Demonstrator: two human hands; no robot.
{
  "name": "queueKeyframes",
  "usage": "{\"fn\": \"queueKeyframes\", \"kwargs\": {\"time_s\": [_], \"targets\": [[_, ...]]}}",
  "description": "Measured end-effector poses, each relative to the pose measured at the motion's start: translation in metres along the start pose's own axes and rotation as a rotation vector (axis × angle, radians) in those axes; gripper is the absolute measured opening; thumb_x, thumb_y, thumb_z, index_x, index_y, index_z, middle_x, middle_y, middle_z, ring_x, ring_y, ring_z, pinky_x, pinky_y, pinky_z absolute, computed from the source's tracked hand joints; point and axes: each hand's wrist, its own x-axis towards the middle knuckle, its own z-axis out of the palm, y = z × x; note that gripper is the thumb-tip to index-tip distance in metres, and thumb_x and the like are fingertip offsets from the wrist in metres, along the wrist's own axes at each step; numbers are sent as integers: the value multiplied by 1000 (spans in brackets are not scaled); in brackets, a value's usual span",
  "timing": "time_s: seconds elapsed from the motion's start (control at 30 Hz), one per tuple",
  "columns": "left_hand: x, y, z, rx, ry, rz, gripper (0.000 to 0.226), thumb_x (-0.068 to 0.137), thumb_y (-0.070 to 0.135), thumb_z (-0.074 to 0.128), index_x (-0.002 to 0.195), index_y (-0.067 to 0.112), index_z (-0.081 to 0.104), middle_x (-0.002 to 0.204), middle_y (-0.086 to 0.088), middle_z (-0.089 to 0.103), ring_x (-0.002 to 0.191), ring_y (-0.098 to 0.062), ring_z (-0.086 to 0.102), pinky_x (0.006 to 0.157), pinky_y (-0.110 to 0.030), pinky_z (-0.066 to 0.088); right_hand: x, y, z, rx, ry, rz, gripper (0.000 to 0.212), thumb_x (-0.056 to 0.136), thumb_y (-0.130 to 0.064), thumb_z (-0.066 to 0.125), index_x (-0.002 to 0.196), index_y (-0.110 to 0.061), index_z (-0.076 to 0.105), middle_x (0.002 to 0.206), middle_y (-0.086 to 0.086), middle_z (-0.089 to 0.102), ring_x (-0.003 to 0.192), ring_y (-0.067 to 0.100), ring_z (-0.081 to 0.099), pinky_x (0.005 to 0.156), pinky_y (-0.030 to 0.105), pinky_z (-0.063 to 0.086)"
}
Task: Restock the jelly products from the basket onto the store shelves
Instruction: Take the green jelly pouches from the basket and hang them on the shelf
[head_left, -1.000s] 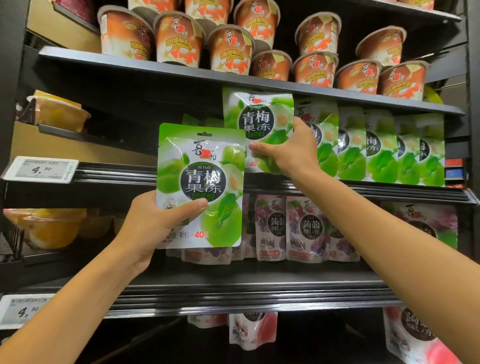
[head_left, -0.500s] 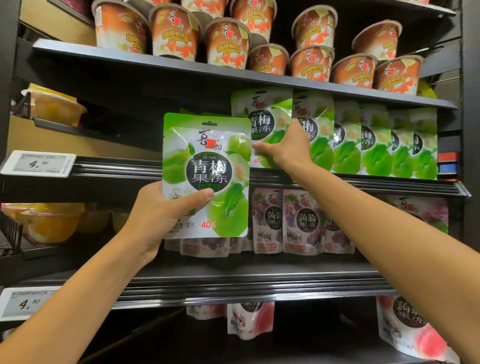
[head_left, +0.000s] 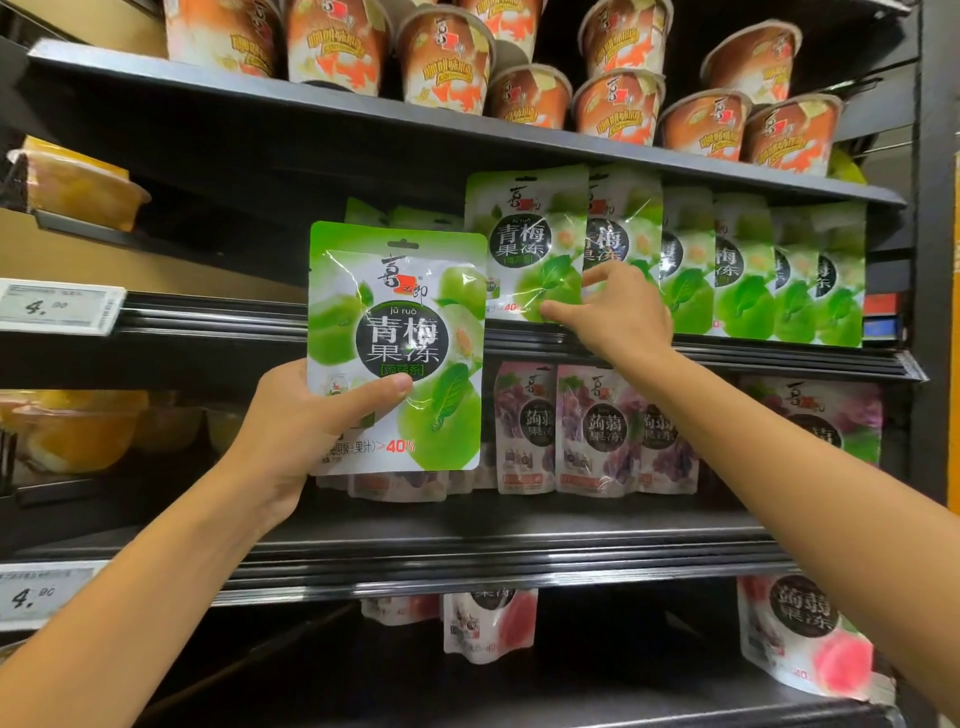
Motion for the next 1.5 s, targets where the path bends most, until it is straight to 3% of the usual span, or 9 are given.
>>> {"fn": "queueKeyframes", "kwargs": {"time_s": [0.17,0.43,0.63,0.77,0.97,1.2,1.33,1.4,1.5], "targets": [[3,-1,6,-8,-4,-9,52,52,35,86,100,17,74,94,-2,78,85,-19,76,65,-27,61,0,1,-3,44,17,23,43,81,-42,77,119,-27,64,116,-3,71,113,21,63,103,47,44],[5,1,8,-6,-15,-2,51,54,35,86,100,16,74,94,-1,78,85,-18,76,64,-24,60,-3,5,-11,173,48,52,23,82,-38,77,102,-30,72,106,-2,74,89,19,69,98,48,49],[5,3,12,-2,-24,-3,51,55,35,85,101,16,74,94,0,78,85,-18,76,63,-23,60,-4,8,-11,189,25,51,18,83,-36,76,99,-27,73,81,-7,68,82,20,67,99,50,48],[6,7,16,-20,-23,4,47,58,32,84,100,15,74,93,0,78,84,-16,76,63,-23,59,-4,8,-14,175,14,38,11,84,-34,76,90,-24,75,100,-3,72,94,16,66,98,46,49],[6,11,23,-51,-30,4,41,61,27,84,99,15,75,93,-1,78,83,-16,76,60,-20,57,-2,10,-17,184,-11,14,13,85,-32,75,89,-20,76,83,-9,69,63,8,60,78,36,56],[6,10,27,-40,-26,-4,44,60,29,86,101,17,74,94,0,78,84,-16,76,61,-21,58,-6,8,-20,152,-27,-10,16,88,-30,71,98,-18,74,91,-4,69,85,15,67,87,42,56],[8,11,28,-42,-22,-11,41,64,27,85,103,16,74,93,0,78,83,-16,76,60,-20,57,-16,2,-26,177,130,-173,18,93,-29,61,100,-16,71,88,-8,67,83,7,62,76,23,51],[11,14,30,-44,-31,-15,39,68,25,85,104,17,73,94,1,78,83,-16,76,60,-20,58,-23,-6,-30,411,-97,-172,26,95,-36,59,96,-13,71,82,-6,69,73,6,63,66,18,50],[18,17,34,-21,-33,4,36,71,26,84,104,18,73,95,2,78,86,-15,75,65,-24,59,-37,-19,-34,681,-609,-27,36,92,-41,64,104,-7,68,91,9,76,77,19,74,66,29,61]]}}
